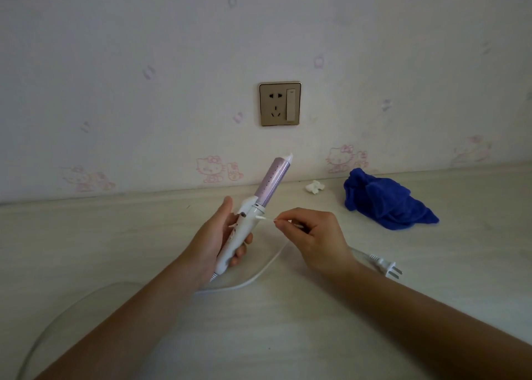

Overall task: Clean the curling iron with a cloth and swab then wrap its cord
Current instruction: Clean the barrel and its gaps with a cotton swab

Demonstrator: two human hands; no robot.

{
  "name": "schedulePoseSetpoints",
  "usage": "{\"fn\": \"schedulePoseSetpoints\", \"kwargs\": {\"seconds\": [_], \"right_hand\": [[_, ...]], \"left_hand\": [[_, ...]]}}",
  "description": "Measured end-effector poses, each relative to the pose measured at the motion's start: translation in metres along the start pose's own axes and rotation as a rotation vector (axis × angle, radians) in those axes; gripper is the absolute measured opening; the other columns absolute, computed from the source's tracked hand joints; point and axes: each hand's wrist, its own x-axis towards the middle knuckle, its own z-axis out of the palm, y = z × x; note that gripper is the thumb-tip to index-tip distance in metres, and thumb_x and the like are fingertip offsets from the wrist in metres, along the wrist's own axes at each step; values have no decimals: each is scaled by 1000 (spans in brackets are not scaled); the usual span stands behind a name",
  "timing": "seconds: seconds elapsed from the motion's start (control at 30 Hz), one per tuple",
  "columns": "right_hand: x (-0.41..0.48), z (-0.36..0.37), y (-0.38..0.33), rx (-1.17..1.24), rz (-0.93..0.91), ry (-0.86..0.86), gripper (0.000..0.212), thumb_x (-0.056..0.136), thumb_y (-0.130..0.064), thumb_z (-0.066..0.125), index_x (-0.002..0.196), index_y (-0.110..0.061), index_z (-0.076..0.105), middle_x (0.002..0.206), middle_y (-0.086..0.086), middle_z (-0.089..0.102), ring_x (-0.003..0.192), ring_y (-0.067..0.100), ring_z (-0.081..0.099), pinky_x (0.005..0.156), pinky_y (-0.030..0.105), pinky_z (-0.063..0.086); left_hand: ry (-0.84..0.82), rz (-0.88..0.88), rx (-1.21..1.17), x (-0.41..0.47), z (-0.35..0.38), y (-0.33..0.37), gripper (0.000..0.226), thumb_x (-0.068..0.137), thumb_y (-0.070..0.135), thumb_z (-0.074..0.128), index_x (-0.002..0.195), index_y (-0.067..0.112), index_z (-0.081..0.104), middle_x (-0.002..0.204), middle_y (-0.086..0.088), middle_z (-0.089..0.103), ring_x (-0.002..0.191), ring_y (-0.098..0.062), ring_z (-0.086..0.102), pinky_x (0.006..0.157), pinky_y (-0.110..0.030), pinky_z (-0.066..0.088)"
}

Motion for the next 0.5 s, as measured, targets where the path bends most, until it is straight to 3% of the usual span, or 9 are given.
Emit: {"fn": "schedulePoseSetpoints", "kwargs": {"seconds": [0.07, 0.17, 0.3, 0.43, 0.5], "right_hand": [[0, -6, 3, -28, -8, 18, 8, 94, -11, 73, 92, -15, 80, 80, -12, 73, 72, 11, 66, 68, 26, 53], [-1, -14, 6, -6, -5, 46, 9, 93, -11, 73, 90, -17, 79, 74, -4, 72, 66, 17, 65, 64, 34, 55], [-3, -20, 4, -58, -51, 25, 7, 95, -15, 73, 94, -21, 77, 63, -1, 64, 55, 16, 54, 54, 18, 43], [-5, -20, 7, -81, -41, -55, 7, 94, -16, 74, 89, -21, 77, 64, -15, 64, 54, 9, 55, 54, 13, 40], [-4, -20, 8, -88, -22, -73, 8, 94, -16, 73, 90, -22, 77, 65, -13, 65, 53, 8, 55, 54, 12, 41]], "left_hand": [[-99, -31, -88, 1, 2, -4, 55, 98, 64, 46, 103, 12, 65, 71, -11, 59, 43, -18, 48, 36, -22, 34], [-197, -12, -146, 6, 4, -8, 55, 93, 59, 56, 110, 8, 65, 77, -14, 60, 51, -20, 53, 41, -27, 42], [-305, -11, -247, 11, 9, -15, 51, 97, 54, 52, 109, 7, 67, 79, -12, 59, 53, -18, 50, 47, -29, 45], [-441, -42, -308, 17, 12, -18, 56, 99, 52, 46, 121, 4, 65, 77, -9, 56, 44, -12, 43, 40, -23, 38], [-491, -43, -317, 18, 11, -19, 57, 98, 52, 47, 122, 5, 67, 77, -9, 55, 43, -11, 43, 39, -22, 36]]}}
